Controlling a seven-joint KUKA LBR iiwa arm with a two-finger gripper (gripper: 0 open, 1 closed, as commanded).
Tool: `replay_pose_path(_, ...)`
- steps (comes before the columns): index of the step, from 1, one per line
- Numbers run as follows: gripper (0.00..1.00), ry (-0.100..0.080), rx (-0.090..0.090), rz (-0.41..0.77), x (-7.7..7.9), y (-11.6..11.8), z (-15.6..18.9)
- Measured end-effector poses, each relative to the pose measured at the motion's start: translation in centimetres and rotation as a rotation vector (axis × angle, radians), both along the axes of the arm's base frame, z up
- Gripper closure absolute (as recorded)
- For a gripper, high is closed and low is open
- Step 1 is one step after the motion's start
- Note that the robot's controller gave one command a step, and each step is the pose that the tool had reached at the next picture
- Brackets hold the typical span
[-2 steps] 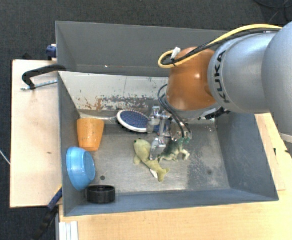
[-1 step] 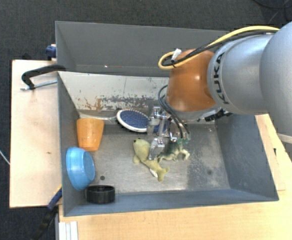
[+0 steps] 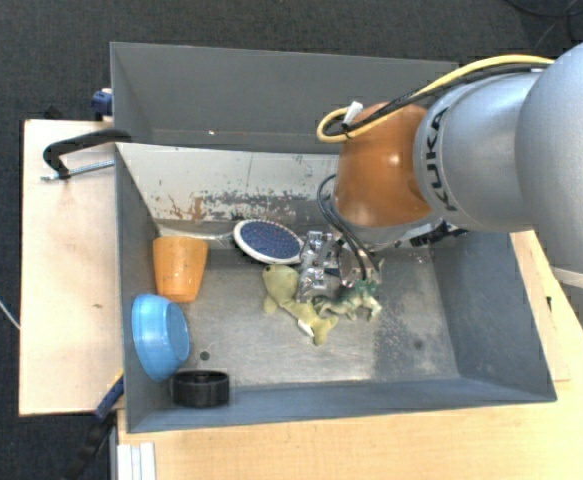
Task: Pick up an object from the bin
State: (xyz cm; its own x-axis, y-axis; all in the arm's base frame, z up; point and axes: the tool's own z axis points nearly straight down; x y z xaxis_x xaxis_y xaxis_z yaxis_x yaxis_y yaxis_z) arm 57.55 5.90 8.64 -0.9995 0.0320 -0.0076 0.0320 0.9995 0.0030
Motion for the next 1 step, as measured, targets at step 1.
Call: replay_pose_path(1, 1.00, -0.004, -0.004, 0.381, 1.11, -0.92, 10.51)
